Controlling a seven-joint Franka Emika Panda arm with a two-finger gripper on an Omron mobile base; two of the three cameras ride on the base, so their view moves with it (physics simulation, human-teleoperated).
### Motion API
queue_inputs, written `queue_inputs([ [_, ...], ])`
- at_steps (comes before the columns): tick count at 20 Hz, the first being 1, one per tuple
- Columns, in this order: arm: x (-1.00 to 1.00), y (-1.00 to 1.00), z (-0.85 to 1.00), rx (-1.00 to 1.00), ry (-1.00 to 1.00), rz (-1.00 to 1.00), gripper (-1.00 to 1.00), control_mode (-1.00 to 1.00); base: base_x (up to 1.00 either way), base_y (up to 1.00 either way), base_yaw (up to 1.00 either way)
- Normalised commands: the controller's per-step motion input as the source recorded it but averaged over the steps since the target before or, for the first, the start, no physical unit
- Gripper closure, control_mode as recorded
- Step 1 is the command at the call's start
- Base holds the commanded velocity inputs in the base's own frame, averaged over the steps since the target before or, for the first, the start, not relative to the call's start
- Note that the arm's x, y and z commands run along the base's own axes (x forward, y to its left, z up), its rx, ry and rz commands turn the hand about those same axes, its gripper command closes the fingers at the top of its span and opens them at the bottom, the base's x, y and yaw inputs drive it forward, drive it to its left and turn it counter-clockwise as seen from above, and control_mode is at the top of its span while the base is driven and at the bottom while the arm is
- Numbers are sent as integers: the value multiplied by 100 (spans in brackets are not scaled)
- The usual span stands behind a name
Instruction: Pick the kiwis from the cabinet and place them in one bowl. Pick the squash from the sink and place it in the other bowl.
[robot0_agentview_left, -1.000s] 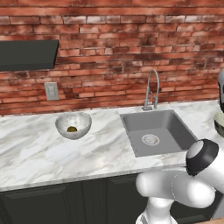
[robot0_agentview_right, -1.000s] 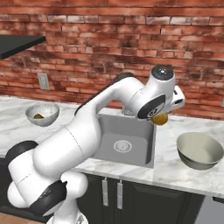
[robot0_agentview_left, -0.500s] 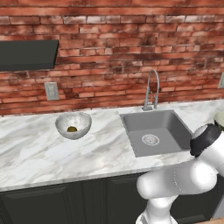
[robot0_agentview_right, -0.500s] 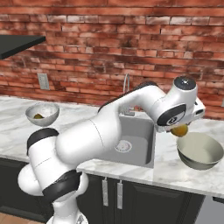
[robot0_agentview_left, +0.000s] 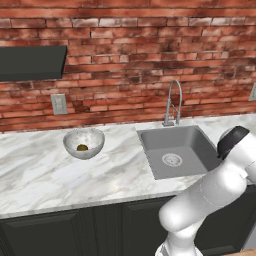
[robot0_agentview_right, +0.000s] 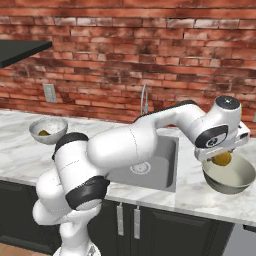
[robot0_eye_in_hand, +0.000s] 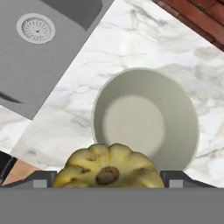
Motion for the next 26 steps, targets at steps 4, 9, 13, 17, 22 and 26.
queue_inputs([
  [4,17,-29,-18,4,0,5,100,-100,0,0,0],
  [9,28,-3,-48,0,0,1,100,-100,0,0,0],
  [13,24,0,-55,-1,1,0,100,-100,0,0,0],
  [17,12,-15,-34,0,1,0,100,-100,0,0,0],
  [22,9,-6,-28,0,0,0,-100,-100,0,0,0],
  [26,14,0,-25,0,0,0,-100,-100,0,0,0],
])
